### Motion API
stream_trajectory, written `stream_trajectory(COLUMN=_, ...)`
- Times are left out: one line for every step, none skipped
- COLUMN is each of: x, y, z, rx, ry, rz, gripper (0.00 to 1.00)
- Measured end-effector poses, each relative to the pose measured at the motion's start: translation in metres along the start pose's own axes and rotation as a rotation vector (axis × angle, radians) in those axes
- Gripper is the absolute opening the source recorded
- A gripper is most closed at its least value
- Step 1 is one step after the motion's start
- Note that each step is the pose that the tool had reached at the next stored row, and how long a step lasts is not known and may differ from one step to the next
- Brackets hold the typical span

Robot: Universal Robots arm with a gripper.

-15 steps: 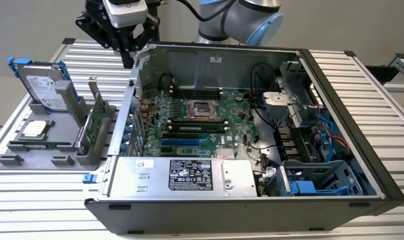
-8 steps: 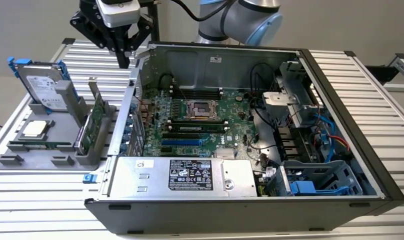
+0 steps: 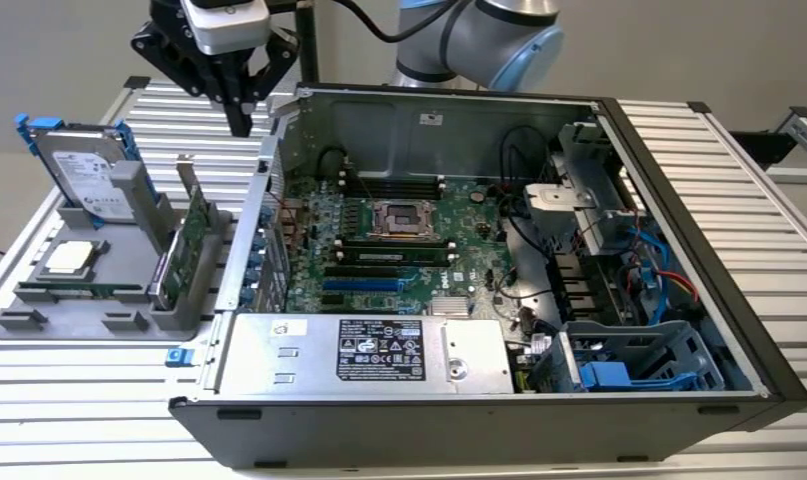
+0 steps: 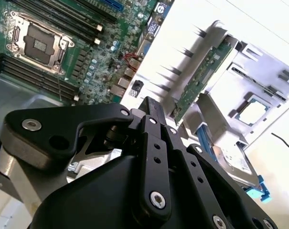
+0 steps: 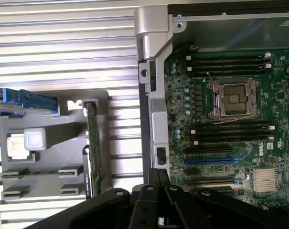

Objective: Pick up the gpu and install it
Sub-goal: 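Reach for the gpu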

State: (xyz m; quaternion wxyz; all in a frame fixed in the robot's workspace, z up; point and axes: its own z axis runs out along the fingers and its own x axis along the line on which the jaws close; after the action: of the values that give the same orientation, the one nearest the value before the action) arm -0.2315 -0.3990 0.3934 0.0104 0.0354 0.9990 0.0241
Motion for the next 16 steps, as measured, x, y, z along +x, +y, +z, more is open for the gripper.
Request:
stream_trajectory(x=0.0006, y=0.0, z=0.0, rx=0.0, ry=0.0, rz=0.0, gripper=0.0)
stream_trajectory(x=0.0013, y=-0.0001, z=0.0, rx=0.0, ry=-0.0001, rz=0.0, gripper=0.0)
stream_trajectory(x=0.0021, y=-0.0002, z=0.0, rx=0.0, ry=0.0, rz=0.0, gripper=0.0)
stream_trajectory(x=0.0029, y=-0.0002, z=0.0, rx=0.0, ry=-0.0001, rz=0.0, gripper=0.0)
stream_trajectory(x=0.0036, y=-0.0003, z=-0.0001, rx=0.0, ry=0.0, rz=0.0, gripper=0.0)
stream_trajectory(x=0.0042, y=-0.0003, z=-0.0001, rx=0.0, ry=0.0, rz=0.0, gripper=0.0)
stream_trajectory(x=0.0048, y=-0.0003, z=-0.0001, rx=0.0, ry=0.0, rz=0.0, gripper=0.0)
stream_trajectory(x=0.0053, y=-0.0004, z=-0.0001, rx=0.0, ry=0.0, rz=0.0, gripper=0.0)
stream_trajectory(x=0.0058, y=-0.0004, z=-0.0001, rx=0.0, ry=0.0, rz=0.0, gripper=0.0)
stream_trajectory(x=0.0063, y=-0.0004, z=-0.0001, rx=0.0, ry=0.0, rz=0.0, gripper=0.0)
stream_trajectory(x=0.0067, y=-0.0005, z=-0.0001, rx=0.0, ry=0.0, rz=0.0, gripper=0.0)
stream_trajectory(x=0.0071, y=-0.0005, z=-0.0002, rx=0.0001, ry=0.0, rz=0.0, gripper=0.0)
stream_trajectory(x=0.0074, y=-0.0005, z=-0.0002, rx=0.0, ry=0.0, rz=0.0, gripper=0.0)
stream_trajectory(x=0.0076, y=-0.0005, z=-0.0001, rx=0.0, ry=0.0, rz=0.0, gripper=0.0)
stream_trajectory(x=0.0079, y=-0.0006, z=-0.0001, rx=0.0, ry=-0.0001, rz=0.0, gripper=0.0)
stream_trajectory(x=0.0083, y=-0.0006, z=-0.0002, rx=0.0, ry=0.0, rz=0.0, gripper=0.0)
